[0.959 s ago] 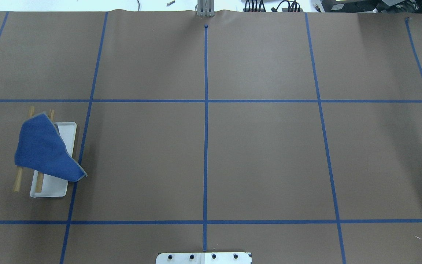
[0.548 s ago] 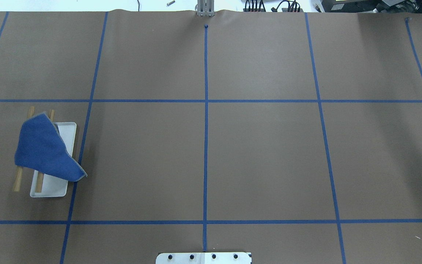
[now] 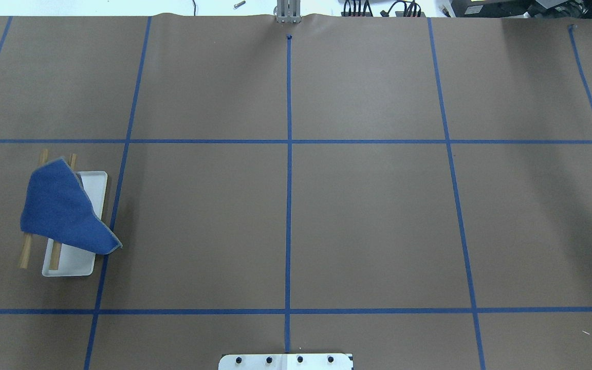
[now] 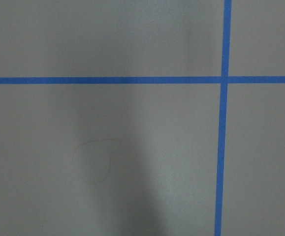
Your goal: Hang towel on rack
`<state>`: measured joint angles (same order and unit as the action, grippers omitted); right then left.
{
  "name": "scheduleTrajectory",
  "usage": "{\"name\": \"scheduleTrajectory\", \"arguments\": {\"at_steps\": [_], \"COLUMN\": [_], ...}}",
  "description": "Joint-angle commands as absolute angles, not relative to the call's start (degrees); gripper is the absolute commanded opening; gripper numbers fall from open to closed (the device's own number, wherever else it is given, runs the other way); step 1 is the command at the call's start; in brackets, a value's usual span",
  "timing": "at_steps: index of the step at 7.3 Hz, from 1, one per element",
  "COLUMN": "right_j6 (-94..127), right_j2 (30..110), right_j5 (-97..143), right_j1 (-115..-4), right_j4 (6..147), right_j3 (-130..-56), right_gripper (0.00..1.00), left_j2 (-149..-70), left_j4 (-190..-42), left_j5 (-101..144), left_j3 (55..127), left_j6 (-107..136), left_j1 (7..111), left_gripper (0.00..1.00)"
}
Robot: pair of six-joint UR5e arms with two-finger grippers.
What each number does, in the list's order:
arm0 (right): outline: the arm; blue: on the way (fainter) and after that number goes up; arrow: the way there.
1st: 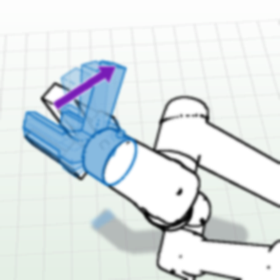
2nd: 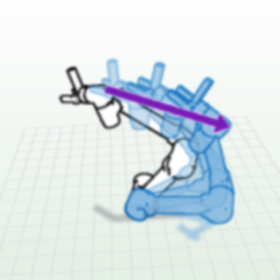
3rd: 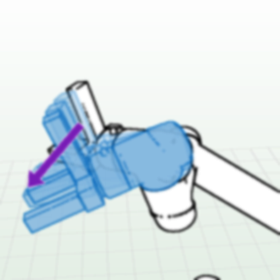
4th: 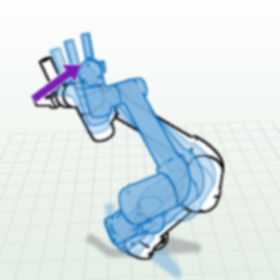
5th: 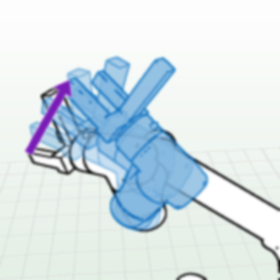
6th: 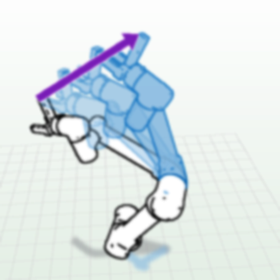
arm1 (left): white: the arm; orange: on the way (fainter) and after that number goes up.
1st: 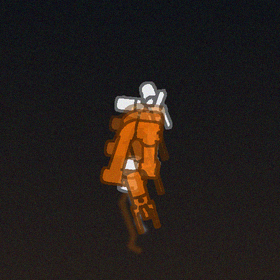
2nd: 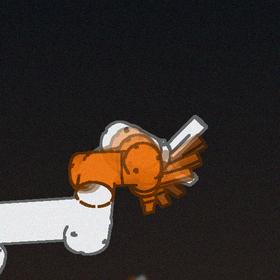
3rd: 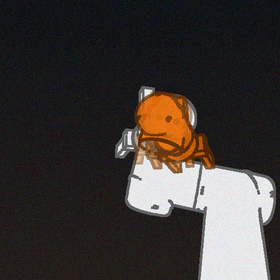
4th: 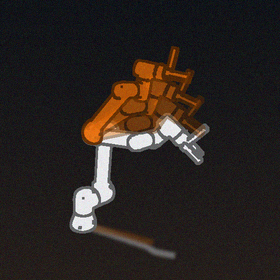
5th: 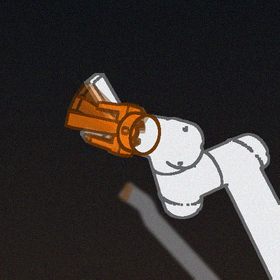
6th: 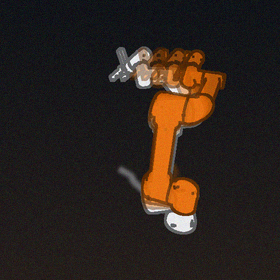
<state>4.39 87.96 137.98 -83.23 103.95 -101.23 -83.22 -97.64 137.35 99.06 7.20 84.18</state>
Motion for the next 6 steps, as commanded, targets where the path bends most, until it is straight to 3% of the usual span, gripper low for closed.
{"name": "scheduleTrajectory", "arguments": {"at_steps": [1, 6], "right_j6": [4.4, 4.5], "right_j2": [88.1, 88.2], "right_j5": [138.0, 138.3], "right_j1": [-83.4, -83.4], "right_j4": [103.9, 103.8], "right_j3": [-101.4, -101.7], "right_gripper": [1.00, 1.00], "left_j2": [-83.7, -83.6], "left_j4": [-98.0, -98.1], "left_j5": [137.4, 137.3], "left_j3": [99.1, 99.7], "left_j6": [7.3, 7.4], "left_j1": [84.2, 84.2], "left_gripper": [0.98, 0.98]}}
